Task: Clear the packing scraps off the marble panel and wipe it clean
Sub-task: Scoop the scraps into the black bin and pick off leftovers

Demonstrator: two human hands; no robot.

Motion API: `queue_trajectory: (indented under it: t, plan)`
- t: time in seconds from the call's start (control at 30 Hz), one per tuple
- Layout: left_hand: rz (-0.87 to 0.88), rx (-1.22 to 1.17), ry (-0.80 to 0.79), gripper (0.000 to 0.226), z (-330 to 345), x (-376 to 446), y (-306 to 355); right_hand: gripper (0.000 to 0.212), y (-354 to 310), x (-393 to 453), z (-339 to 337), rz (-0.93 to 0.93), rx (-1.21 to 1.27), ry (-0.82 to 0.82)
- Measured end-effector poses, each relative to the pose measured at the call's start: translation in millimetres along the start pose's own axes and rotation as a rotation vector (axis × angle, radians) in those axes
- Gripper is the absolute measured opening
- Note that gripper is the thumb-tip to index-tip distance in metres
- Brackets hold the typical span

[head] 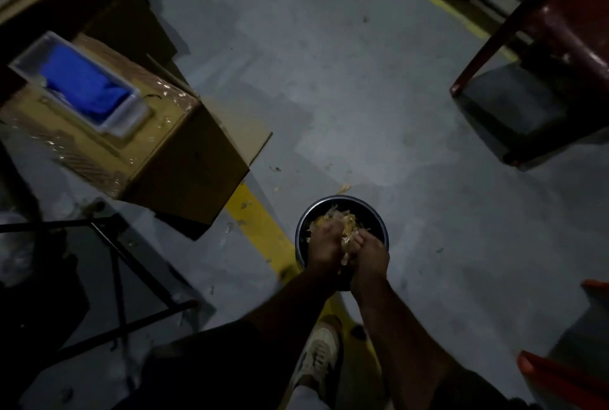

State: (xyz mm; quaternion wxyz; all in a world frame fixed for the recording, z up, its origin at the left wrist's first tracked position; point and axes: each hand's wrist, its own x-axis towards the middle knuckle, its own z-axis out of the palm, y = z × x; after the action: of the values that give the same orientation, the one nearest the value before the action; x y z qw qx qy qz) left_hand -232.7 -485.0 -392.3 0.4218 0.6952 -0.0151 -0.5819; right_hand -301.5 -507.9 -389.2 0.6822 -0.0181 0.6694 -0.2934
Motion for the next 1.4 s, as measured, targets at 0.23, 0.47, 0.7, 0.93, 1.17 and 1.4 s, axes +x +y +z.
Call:
queue_trajectory:
  t: [0.23, 0.47, 0.7, 0.93, 1.17, 1.4]
  plan:
    - [0.103, -0.038, 0.014, 0.037, -16, -131, 74, 0.036, -36, -127, 15, 0.012, 0.135, -0.078]
    - [0.112, -0.295, 0.137, 0.016, -99, -268, 107, 0.021, -5, -247, 48, -0.091, -0.147, -0.174]
    - [0.147, -0.498, 0.209, 0.015, -234, -376, 113, 0.019, 85, -429, 105, -0.217, -0.542, -0.343]
    - [0.336, -0.637, 0.364, 0.017, -377, -459, 71, 0.009, 215, -540, 129, -0.270, -0.775, -0.619]
    - [0.415, -0.761, 0.515, 0.021, -501, -513, 17, 0.021, 342, -606, 147, -0.138, -0.812, -0.764]
    - [0.479, -0.923, 0.537, 0.021, -583, -545, -24, 0.028, 435, -639, 170, -0.159, -0.944, -0.828]
